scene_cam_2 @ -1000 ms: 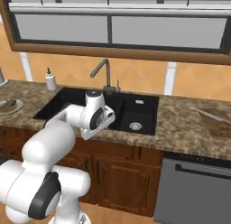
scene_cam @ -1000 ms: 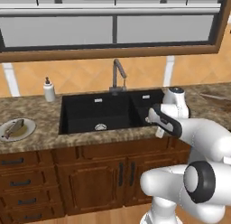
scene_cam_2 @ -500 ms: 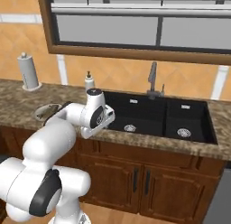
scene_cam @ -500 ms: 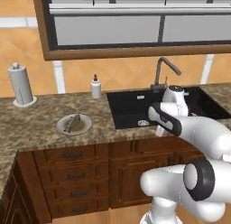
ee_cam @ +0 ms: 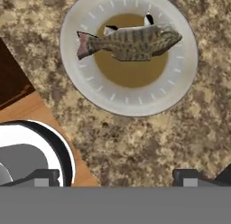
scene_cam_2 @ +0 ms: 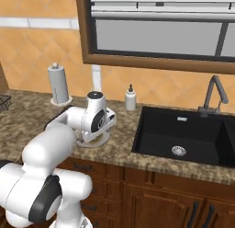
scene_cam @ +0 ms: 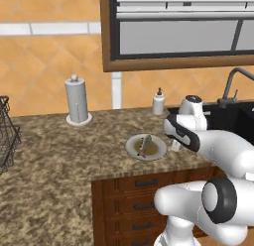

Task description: Pick up the knife from the drawer and place it on the cutting board. Then place the meat from the plate to the cutting board.

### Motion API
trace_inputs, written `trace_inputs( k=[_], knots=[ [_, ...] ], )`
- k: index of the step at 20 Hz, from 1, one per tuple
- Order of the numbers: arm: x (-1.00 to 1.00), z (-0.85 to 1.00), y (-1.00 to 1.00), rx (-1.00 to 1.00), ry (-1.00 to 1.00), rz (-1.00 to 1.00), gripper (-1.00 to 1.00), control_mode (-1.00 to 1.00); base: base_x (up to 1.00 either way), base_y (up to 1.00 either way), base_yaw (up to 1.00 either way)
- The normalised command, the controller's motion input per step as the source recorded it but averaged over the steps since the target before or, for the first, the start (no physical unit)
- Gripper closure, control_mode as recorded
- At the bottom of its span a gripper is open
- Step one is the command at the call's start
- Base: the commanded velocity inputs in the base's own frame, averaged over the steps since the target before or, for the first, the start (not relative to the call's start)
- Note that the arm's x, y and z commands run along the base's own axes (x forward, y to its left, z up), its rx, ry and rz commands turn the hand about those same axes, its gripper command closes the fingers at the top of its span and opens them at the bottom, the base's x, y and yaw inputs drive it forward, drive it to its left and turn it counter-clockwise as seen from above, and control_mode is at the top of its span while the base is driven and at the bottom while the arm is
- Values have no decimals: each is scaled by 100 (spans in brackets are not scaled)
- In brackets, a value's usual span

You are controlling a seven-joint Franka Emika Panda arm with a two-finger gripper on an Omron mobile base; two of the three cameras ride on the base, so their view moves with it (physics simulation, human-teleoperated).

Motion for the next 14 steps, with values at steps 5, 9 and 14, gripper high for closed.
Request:
trace_inputs(
  k=[5,9,14],
  knots=[
    [-2,-9,23,0,-2,-24,-100,-100,0,0,0],
    [35,-16,81,0,4,-70,-100,-100,0,0,0],
    [29,-20,47,5,2,-76,-100,-100,0,0,0]
  ],
)
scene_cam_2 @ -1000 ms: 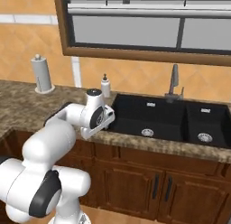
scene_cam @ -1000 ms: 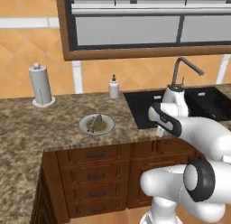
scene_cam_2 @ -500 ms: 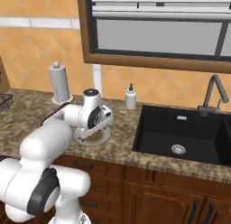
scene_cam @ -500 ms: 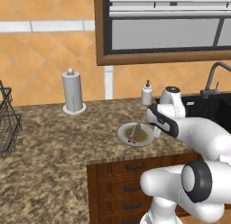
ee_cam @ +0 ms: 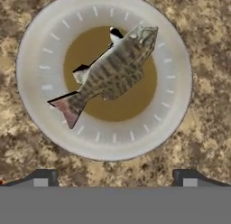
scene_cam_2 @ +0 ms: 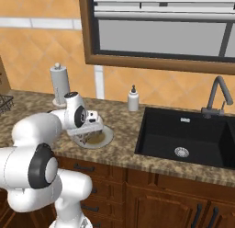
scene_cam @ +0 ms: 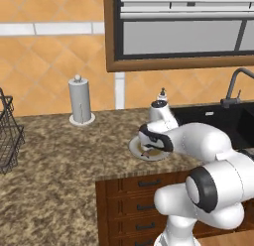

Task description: Pick up the knife from the drawer and place it on the cutting board. Then place the meat from the plate to the cutting board.

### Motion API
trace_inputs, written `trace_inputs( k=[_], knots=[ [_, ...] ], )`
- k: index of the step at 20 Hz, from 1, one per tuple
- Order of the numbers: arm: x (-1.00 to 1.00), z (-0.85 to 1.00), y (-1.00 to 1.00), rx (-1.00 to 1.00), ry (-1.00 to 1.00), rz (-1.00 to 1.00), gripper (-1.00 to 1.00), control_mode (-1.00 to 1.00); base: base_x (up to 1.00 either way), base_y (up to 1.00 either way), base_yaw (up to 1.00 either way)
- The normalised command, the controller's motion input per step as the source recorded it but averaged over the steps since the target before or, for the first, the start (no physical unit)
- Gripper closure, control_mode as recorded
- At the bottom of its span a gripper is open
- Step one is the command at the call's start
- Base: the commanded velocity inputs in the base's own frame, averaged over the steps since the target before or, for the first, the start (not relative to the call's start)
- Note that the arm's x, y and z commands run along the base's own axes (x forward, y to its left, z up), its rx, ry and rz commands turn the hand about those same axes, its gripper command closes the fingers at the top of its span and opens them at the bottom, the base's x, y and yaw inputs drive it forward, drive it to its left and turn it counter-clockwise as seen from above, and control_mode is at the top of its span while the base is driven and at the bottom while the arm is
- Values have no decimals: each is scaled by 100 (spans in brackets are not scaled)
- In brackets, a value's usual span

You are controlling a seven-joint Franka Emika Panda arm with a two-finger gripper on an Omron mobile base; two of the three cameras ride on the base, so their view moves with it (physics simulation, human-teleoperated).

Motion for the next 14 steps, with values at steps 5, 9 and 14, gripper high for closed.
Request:
trace_inputs(
  k=[5,9,14],
  knots=[
    [12,-20,9,11,0,-68,-100,-100,0,0,0],
    [27,-21,18,8,0,-57,-100,-100,0,0,0],
    [40,-14,6,5,0,-41,-100,-100,0,0,0]
  ],
)
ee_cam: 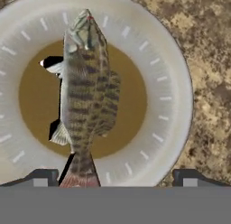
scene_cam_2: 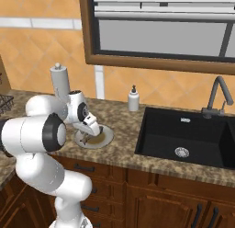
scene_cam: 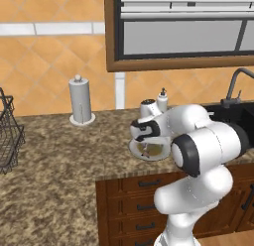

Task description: Pick up the knife from the drawer and place it on the cutting board. Then place the meat from the plate to the cutting board.

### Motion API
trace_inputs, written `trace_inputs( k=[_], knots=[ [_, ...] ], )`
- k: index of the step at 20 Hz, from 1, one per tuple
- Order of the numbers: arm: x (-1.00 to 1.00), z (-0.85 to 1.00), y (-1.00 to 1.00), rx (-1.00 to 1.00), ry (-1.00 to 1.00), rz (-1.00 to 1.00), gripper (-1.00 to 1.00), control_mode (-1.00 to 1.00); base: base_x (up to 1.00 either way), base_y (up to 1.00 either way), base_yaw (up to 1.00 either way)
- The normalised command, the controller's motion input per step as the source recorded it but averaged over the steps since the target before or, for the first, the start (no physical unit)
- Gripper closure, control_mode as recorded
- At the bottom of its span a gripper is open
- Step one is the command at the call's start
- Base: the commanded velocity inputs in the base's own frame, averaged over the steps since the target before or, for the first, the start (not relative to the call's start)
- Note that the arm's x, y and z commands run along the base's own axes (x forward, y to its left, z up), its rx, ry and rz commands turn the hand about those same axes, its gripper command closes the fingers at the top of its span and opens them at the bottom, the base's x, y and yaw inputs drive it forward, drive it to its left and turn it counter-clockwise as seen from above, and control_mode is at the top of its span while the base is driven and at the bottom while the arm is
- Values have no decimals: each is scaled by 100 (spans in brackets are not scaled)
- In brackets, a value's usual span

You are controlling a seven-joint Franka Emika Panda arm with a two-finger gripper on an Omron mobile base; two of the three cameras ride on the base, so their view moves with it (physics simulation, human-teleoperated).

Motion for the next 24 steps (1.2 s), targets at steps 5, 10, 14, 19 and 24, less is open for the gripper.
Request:
trace_inputs(
  k=[5,10,14,19,24],
  knots=[
    [30,-32,0,5,0,-28,-100,-100,0,0,0],
    [23,-24,0,5,0,-14,-100,-100,0,0,0],
    [20,-24,-1,5,0,-4,-100,-100,0,0,0],
    [2,-43,0,2,0,0,-100,-100,0,0,0],
    [-2,-50,0,0,0,0,100,-100,0,0,0]
  ],
)
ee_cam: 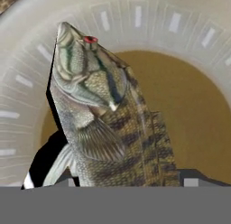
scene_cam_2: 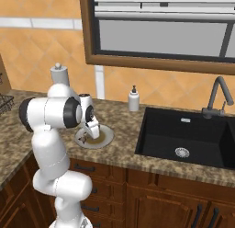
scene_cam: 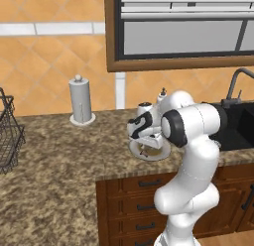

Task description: Pick up the knife from the drawer and place it on the cutting board. Then place the meat from the plate to the cutting board.

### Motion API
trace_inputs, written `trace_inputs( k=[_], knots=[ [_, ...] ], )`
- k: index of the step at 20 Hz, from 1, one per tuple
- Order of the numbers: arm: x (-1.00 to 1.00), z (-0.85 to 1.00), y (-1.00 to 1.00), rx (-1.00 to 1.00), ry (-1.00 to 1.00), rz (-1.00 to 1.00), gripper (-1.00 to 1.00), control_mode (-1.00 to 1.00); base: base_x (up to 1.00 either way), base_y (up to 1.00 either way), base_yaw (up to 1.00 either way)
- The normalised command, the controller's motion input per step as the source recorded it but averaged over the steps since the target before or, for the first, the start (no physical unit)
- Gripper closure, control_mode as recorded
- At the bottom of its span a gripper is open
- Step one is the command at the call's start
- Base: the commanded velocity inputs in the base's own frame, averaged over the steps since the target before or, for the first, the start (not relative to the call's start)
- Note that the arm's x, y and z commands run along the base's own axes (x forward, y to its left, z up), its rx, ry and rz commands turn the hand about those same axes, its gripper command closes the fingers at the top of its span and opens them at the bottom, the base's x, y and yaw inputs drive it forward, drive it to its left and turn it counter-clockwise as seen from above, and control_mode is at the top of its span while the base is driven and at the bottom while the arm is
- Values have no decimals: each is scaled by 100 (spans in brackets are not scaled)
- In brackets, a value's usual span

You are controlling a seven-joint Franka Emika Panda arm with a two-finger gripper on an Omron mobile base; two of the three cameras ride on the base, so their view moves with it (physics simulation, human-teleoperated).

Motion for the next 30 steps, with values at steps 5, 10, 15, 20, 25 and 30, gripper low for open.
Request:
trace_inputs(
  k=[5,10,15,20,25,30],
  knots=[
    [-33,6,-3,4,-7,0,100,-100,0,0,0],
    [-89,94,-35,3,-9,-2,100,-100,0,0,0],
    [-41,100,-12,2,-2,-1,100,-100,0,0,0],
    [0,85,0,0,5,-7,100,-100,0,0,0],
    [1,3,6,-1,6,-2,100,100,0,-1,0],
    [0,0,0,0,0,0,100,100,-24,-82,-10]
  ],
)
